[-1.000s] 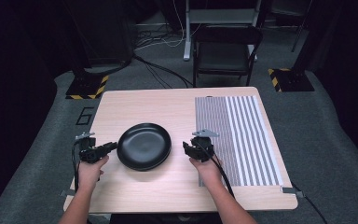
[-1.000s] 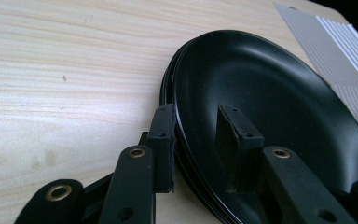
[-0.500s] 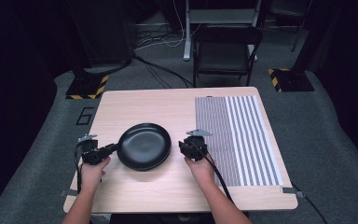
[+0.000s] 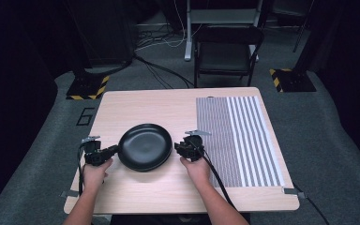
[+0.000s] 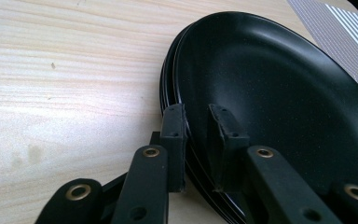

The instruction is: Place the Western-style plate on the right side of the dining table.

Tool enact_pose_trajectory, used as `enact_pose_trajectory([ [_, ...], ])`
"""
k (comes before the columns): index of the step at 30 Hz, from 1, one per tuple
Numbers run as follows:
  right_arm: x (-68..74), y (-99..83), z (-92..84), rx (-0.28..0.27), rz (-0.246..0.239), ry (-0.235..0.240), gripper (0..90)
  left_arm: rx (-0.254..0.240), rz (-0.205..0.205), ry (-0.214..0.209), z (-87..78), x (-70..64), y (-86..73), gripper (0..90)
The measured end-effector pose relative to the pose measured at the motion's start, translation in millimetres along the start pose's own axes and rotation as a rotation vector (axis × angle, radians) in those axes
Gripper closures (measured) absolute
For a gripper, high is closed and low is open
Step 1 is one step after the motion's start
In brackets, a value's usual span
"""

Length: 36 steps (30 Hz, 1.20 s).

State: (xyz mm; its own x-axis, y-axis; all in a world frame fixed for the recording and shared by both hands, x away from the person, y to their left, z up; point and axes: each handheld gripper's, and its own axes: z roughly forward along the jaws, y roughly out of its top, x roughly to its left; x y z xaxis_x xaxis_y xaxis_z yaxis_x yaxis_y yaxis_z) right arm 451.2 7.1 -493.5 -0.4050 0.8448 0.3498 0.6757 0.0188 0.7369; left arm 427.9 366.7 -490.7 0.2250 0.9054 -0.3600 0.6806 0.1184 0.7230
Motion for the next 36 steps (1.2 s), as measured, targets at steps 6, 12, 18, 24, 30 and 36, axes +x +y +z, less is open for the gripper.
enact_pose_trajectory([
  [6, -1.3, -0.7, 5.1, -0.003, 0.046, 0.044, 68.3, -0.01, -0.011, -0.005, 0.4, 2.1, -0.9, 79.4],
  [12, 3.1, -0.2, 7.1, -0.007, 0.055, 0.048, 69.5, -0.025, -0.028, -0.016, -0.1, 4.1, -3.2, 80.0],
  [18, 10.0, 2.7, 8.7, 0.006, 0.037, 0.072, 69.4, -0.029, -0.026, -0.007, -0.3, 2.5, -4.0, 80.3],
  [24, 16.1, 2.3, 14.6, 0.025, 0.014, 0.046, 74.5, -0.033, -0.032, -0.009, -0.2, 2.7, -4.5, 80.3],
  [30, 15.1, 4.3, 16.8, 0.03, 0.046, 0.044, 75.9, -0.033, -0.043, -0.015, -0.2, 3.6, -4.3, 80.8],
  [36, 11.3, 6.5, 18.1, 0.035, 0.122, 0.056, 79.0, -0.043, -0.026, 0.011, 0.3, -0.9, -5.7, 80.9],
])
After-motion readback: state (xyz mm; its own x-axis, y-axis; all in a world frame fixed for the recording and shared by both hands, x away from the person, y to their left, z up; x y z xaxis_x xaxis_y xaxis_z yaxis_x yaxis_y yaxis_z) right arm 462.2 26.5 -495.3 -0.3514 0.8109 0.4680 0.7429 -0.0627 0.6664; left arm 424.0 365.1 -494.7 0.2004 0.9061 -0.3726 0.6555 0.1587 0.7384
